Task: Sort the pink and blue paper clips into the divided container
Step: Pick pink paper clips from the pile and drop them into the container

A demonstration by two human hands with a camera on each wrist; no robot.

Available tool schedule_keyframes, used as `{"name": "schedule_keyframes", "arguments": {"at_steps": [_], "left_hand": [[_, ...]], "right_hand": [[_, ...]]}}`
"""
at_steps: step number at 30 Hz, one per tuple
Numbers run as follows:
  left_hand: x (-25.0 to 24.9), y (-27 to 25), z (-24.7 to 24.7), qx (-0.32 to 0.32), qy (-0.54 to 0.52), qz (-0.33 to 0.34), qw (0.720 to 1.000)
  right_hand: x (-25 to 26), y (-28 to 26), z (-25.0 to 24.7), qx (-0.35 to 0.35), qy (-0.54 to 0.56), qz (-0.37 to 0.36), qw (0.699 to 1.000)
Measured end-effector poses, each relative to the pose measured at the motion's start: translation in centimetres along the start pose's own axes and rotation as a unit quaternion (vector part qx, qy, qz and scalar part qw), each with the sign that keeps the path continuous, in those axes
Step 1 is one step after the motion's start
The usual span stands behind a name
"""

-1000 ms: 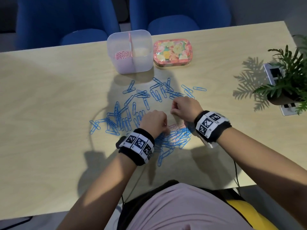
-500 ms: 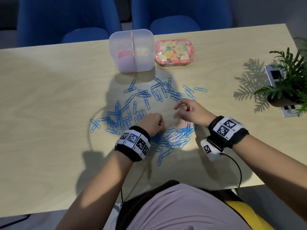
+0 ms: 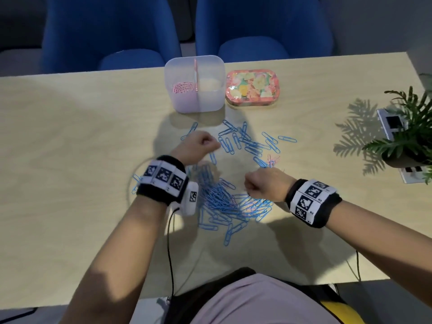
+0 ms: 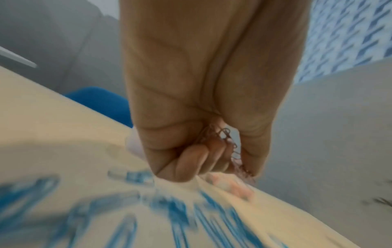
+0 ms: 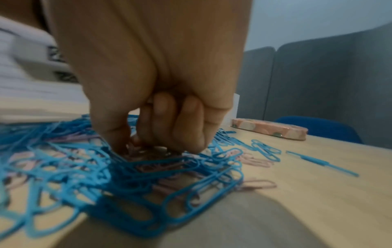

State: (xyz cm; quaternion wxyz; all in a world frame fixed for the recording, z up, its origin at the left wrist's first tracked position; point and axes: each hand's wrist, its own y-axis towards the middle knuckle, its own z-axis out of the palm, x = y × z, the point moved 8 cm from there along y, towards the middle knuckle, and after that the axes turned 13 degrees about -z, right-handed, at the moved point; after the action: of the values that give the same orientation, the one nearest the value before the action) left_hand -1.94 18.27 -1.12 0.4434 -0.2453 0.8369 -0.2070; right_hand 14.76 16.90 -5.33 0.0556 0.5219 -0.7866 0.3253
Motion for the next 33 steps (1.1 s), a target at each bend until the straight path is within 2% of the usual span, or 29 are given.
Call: {"name": "schedule_keyframes", "arguments": {"at_steps": [2, 3, 6, 9, 12, 15, 17, 19, 20, 22, 24, 25, 26, 29, 30, 33], "left_hand": [[-1.0, 1.6, -4.4, -0.085, 0.004, 0.005, 0.996], [-1.6, 2.3, -6.4, -0.128, 0.028, 0.003, 0.991], [-3.3, 4.7, -10.9, -0.214, 0.104, -0.016, 0.971], [-4.8, 6.5, -13.2, -0.266, 0.145, -0.034, 0.952], [-5.2, 7.8, -13.3, -0.251, 0.176, -0.048, 0.951], [-4.6, 8.7, -13.4, -0.236, 0.174, -0.052, 0.955], [-4.0, 8.7, -14.1, -0.25, 0.14, -0.04, 0.957], [-3.1, 8.1, -14.9, -0.267, 0.055, -0.025, 0.962], [-2.7, 7.5, -15.3, -0.279, 0.003, -0.015, 0.96], [-1.8, 5.5, -15.7, -0.312, -0.08, 0.013, 0.947], [-0.7, 3.0, -15.3, -0.338, -0.122, 0.037, 0.932], [0.0, 1.9, -14.7, -0.346, -0.128, 0.04, 0.929], [0.8, 0.8, -13.9, -0.347, -0.132, 0.037, 0.928], [3.1, -1.5, -10.5, -0.308, -0.121, 0.009, 0.944], [3.5, -2.0, -9.1, -0.285, -0.106, 0.003, 0.953], [3.8, -2.5, -5.3, -0.216, -0.046, -0.001, 0.975]], "right_hand": [[-0.6, 0.3, -0.1, -0.022, 0.039, 0.001, 0.999], [-0.9, 0.4, -0.7, -0.057, 0.08, 0.002, 0.995], [-1.8, 0.7, -4.0, -0.193, 0.203, 0.002, 0.96], [-2.3, 1.2, -7.1, -0.254, 0.29, -0.003, 0.923], [-2.4, 2.1, -9.6, -0.27, 0.352, -0.003, 0.896], [-2.2, 3.4, -12.5, -0.285, 0.372, 0.0, 0.883], [-2.0, 5.0, -14.6, -0.299, 0.367, 0.007, 0.881], [-1.9, 7.4, -16.6, -0.316, 0.382, 0.024, 0.868], [-1.8, 8.7, -17.4, -0.323, 0.42, 0.039, 0.847], [-1.3, 11.6, -18.7, -0.331, 0.532, 0.061, 0.777], [-0.5, 14.1, -19.9, -0.331, 0.623, 0.075, 0.705], [-0.5, 15.1, -20.3, -0.331, 0.645, 0.086, 0.683], [-0.5, 16.1, -20.6, -0.327, 0.65, 0.099, 0.678], [-0.6, 17.6, -20.9, -0.292, 0.619, 0.094, 0.723], [-0.4, 17.2, -21.0, -0.29, 0.62, 0.083, 0.725], [-0.3, 13.3, -21.1, -0.354, 0.647, 0.067, 0.672]]}}
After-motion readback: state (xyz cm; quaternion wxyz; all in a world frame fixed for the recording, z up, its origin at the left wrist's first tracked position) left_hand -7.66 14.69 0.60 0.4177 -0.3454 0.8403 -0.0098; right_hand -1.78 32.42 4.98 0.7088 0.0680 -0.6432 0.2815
